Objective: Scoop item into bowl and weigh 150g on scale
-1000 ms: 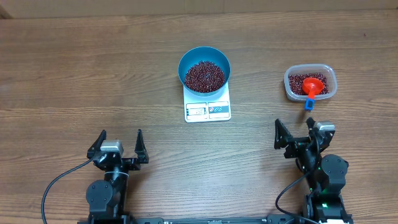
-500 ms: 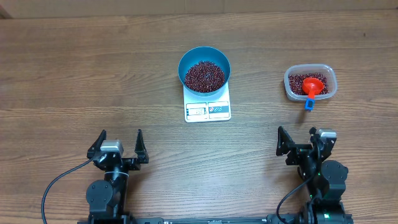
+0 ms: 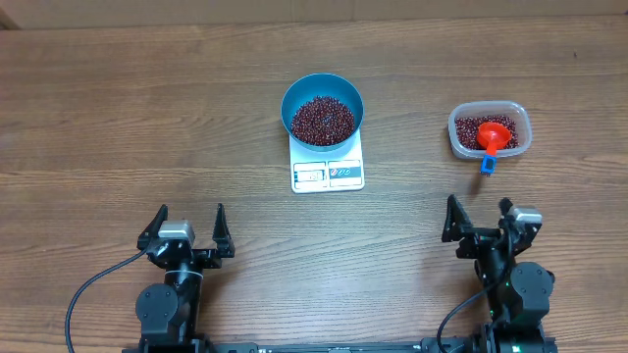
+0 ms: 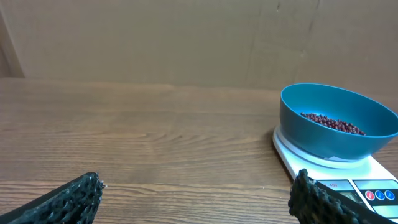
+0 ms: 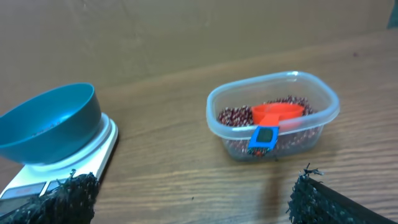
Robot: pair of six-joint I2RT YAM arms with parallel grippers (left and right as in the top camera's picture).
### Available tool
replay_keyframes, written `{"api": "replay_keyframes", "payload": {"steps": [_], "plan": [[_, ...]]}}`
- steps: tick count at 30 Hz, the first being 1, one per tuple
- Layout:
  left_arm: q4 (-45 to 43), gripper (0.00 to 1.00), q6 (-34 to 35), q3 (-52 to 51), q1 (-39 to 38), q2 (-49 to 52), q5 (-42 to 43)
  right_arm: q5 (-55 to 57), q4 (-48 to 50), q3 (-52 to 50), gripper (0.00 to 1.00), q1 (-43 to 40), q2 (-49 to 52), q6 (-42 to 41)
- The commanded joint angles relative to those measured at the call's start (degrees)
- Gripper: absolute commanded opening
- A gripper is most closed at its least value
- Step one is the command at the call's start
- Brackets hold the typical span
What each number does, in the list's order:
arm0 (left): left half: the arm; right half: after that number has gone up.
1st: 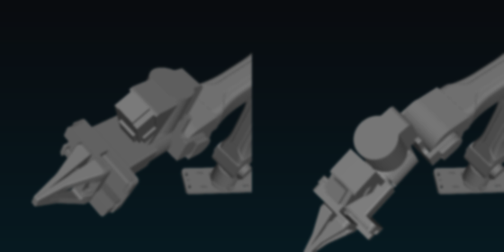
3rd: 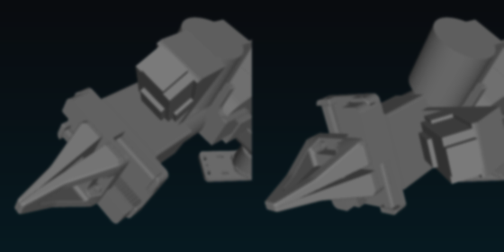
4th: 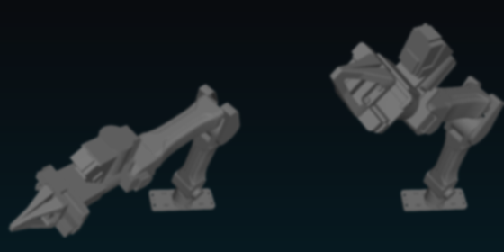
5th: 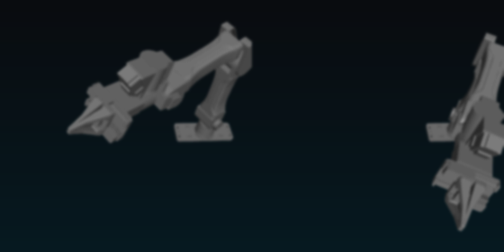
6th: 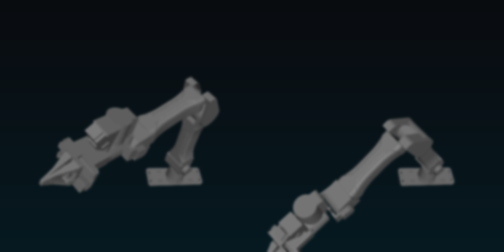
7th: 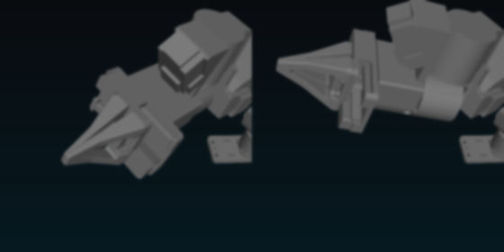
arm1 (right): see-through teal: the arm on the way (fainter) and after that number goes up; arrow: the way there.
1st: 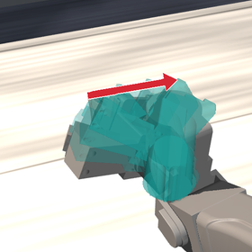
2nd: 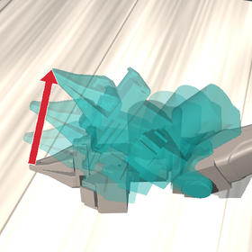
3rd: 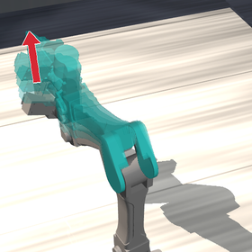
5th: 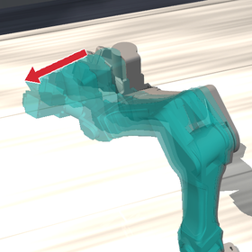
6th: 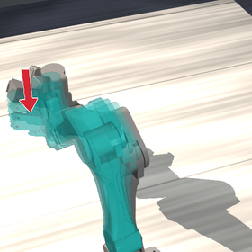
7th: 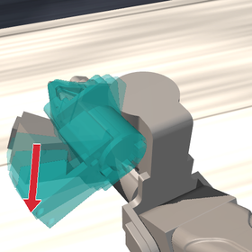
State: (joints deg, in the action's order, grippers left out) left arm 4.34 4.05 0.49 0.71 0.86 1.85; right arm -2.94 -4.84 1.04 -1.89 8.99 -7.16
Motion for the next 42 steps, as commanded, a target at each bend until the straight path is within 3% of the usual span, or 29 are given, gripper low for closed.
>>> {"api": "replay_keyframes", "payload": {"steps": [1,9,25,42], "plan": [[0.1,0.99,-0.7,-0.2,-0.4,-0.6,-0.1,1.7,0.0,-0.6,1.0,0.0,-2.4,2.1],[0.1,0.99,-0.7,-0.2,-0.4,-0.6,-0.1,1.8,0.0,-0.6,1.0,0.0,-8.6,6.9],[0.1,0.99,-0.7,-0.2,-0.4,-0.6,-0.1,-5.8,0.6,-0.6,1.0,0.4,-8.9,13.4],[0.1,0.99,-0.7,-0.2,-0.4,-0.6,-0.1,-7.1,0.7,-0.6,1.0,0.5,-8.9,13.2]]}}
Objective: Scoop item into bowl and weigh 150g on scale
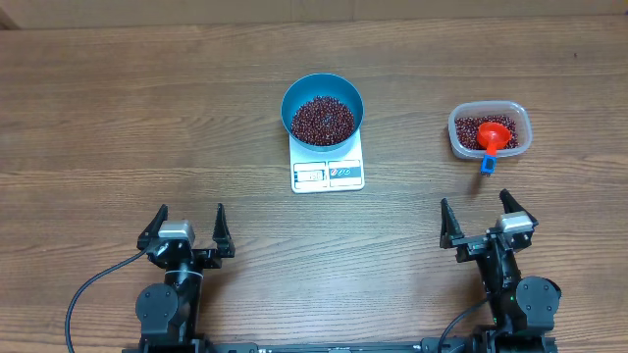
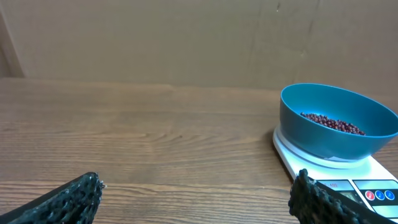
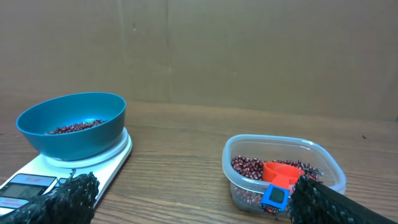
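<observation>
A blue bowl (image 1: 323, 110) holding red beans sits on the white scale (image 1: 328, 173) at the table's middle. To the right stands a clear tub (image 1: 489, 130) of red beans with an orange scoop (image 1: 494, 134) lying in it, its blue handle end over the rim. My left gripper (image 1: 187, 221) rests open at the near left, nothing between its fingers. My right gripper (image 1: 475, 212) rests open at the near right, level, below the tub. The right wrist view shows the bowl (image 3: 71, 123), the tub (image 3: 283, 172) and the scoop (image 3: 281, 177).
The scale's display and buttons (image 1: 327, 175) face the near edge. A cardboard wall (image 2: 186, 37) closes off the far side of the wooden table (image 1: 118, 127).
My right gripper has drawn back a little toward the near edge and turned to face straight ahead. The left gripper, bowl, scale, tub and scoop are unchanged.
</observation>
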Robot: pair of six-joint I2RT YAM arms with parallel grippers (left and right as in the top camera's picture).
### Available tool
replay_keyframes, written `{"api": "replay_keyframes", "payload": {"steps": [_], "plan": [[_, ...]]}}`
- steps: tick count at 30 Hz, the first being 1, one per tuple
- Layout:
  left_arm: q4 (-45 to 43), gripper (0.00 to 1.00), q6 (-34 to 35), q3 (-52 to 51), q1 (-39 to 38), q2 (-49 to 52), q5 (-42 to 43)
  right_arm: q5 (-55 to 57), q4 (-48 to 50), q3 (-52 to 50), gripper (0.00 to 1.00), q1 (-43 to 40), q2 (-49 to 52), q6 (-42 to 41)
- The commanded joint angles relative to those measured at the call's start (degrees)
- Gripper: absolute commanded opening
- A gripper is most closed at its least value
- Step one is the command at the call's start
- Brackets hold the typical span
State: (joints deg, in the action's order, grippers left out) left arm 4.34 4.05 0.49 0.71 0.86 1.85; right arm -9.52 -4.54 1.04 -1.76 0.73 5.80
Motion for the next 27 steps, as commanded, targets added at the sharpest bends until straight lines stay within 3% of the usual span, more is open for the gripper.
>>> {"api": "replay_keyframes", "payload": {"steps": [1,27], "plan": [[0.1,0.99,-0.7,-0.2,-0.4,-0.6,-0.1,-0.7,0.4,-0.6,1.0,0.3,-0.6,0.3],[0.1,0.99,-0.7,-0.2,-0.4,-0.6,-0.1,-1.5,0.8,-0.6,1.0,0.3,-0.6,0.3]]}}
